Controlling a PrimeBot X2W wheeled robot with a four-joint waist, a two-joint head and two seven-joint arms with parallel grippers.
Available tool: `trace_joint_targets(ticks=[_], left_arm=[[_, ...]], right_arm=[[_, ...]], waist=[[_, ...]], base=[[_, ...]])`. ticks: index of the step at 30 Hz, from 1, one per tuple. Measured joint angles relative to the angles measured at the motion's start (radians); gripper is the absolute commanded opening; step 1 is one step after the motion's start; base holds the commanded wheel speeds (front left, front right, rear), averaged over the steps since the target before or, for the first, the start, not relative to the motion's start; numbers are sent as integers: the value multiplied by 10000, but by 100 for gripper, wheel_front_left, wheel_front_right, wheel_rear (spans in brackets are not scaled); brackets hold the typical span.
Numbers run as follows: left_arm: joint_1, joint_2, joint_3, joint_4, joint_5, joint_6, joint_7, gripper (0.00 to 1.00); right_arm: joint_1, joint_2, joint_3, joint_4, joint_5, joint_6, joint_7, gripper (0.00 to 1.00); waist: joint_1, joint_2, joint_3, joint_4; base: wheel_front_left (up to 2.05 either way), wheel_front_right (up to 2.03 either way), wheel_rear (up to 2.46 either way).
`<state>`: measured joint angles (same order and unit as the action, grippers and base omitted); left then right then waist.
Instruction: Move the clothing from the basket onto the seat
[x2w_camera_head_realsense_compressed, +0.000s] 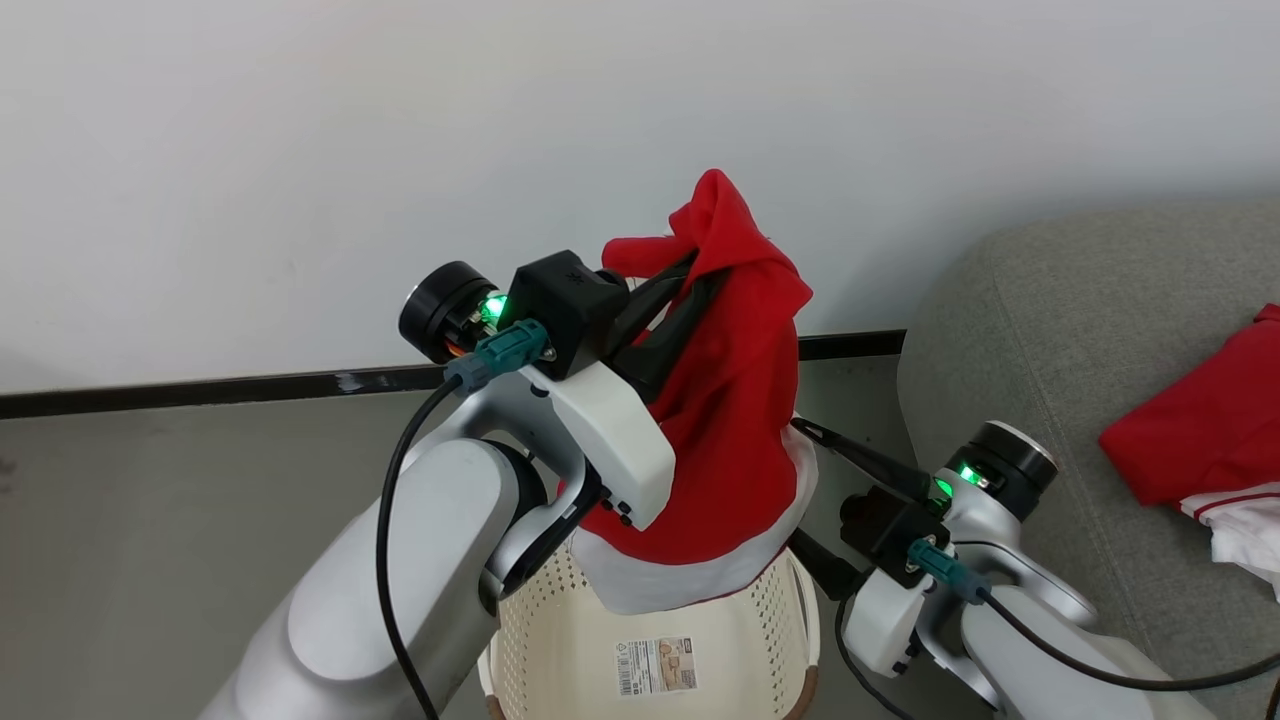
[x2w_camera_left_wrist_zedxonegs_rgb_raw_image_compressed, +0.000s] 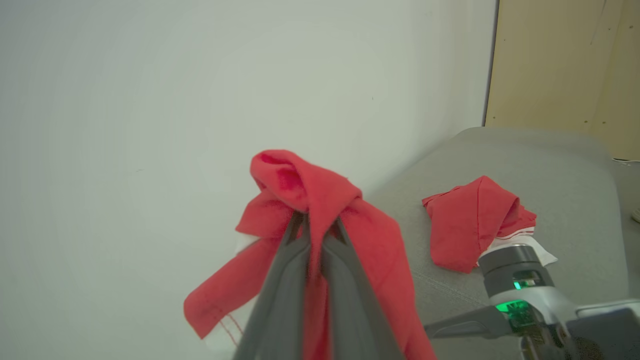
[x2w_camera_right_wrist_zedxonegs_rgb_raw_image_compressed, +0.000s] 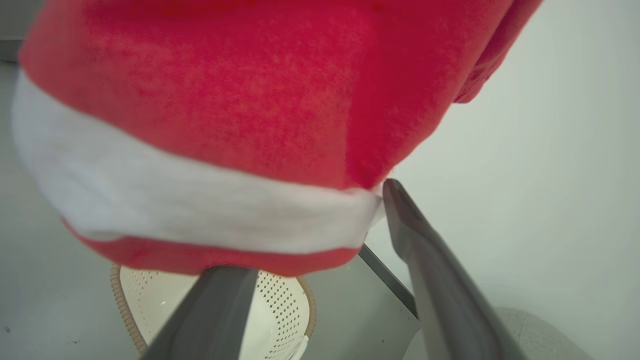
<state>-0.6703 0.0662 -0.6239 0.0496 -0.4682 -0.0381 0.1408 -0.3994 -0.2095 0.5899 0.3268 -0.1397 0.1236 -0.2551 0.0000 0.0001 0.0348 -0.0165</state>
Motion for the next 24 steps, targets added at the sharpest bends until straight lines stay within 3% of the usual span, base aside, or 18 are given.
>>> trace_joint_targets(ticks=[4,5,6,15,24], left_arm=[[12,-4,2,-10,-90,4,33,0],[24,-4,4,-10,-178,4,33,0],[24,-4,8,-10,-178,8,35,0],[335,109,257,56,-244,192,-4,0],[959,318,481,433,-336,355,-330,0]], right_arm=[[-4,111,2,-527,-226,0,0,100],[-7,151,52,-665,-353,0,-2,38],[-7,155,90,-673,-357,0,-2,0],[15,100,-84,-1187,-268,2,-2,0],[404,-253,-1394,-1820,353,2,0,0]], waist=[[0,0,-13,-13],[0,0,-12,-32],[0,0,-8,-43],[0,0,33,-196],[0,0,64,-512]], base=[[0,0,0],[0,0,0],[0,0,0],[0,0,0],[0,0,0]])
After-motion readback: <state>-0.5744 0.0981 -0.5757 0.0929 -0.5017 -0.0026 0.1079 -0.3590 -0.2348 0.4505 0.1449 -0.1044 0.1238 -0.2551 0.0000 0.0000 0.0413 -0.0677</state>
